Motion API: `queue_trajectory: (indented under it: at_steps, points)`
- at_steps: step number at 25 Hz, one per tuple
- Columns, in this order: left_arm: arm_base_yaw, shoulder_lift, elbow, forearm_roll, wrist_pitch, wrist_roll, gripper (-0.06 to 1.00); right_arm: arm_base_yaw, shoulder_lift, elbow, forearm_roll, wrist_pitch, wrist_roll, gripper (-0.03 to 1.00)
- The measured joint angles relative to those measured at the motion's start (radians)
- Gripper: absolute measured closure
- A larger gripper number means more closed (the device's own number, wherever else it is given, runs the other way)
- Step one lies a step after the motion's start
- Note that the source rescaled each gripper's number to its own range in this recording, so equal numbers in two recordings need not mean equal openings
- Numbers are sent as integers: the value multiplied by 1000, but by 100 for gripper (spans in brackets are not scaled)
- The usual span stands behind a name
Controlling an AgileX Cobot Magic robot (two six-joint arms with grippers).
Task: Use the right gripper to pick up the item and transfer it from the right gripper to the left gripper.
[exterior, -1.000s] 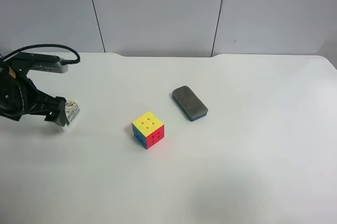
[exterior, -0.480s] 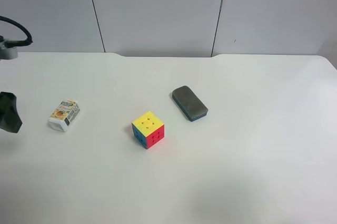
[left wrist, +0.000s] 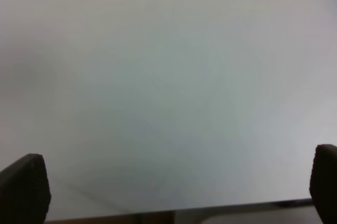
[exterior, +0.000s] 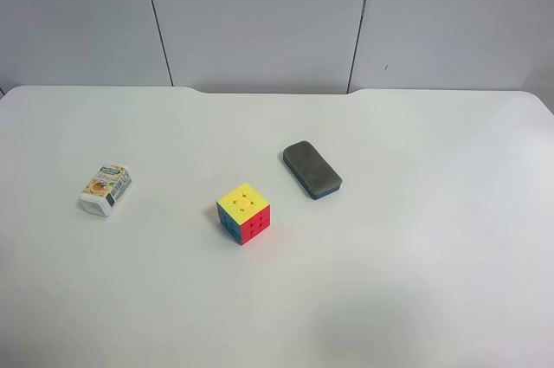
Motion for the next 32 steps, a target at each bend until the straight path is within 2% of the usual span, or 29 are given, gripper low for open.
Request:
queue_trajectory:
  at_steps: [5,12,22,28,32]
  points:
    - [0,-146,5,-3,35,0,-6,0,0,0,0,0,0,-3]
    - [0,-368,128,-4,73,8,-6,0,0,0,0,0,0,-3]
    - [0,-720,201,11,61,22,-6,0,0,0,0,0,0,-3]
    - [0,-746,202,19,40,46,-6,0,0,0,1,0,0,-3]
    - [0,-750,224,36,-34,78,-6,0,0,0,1,0,0,-3]
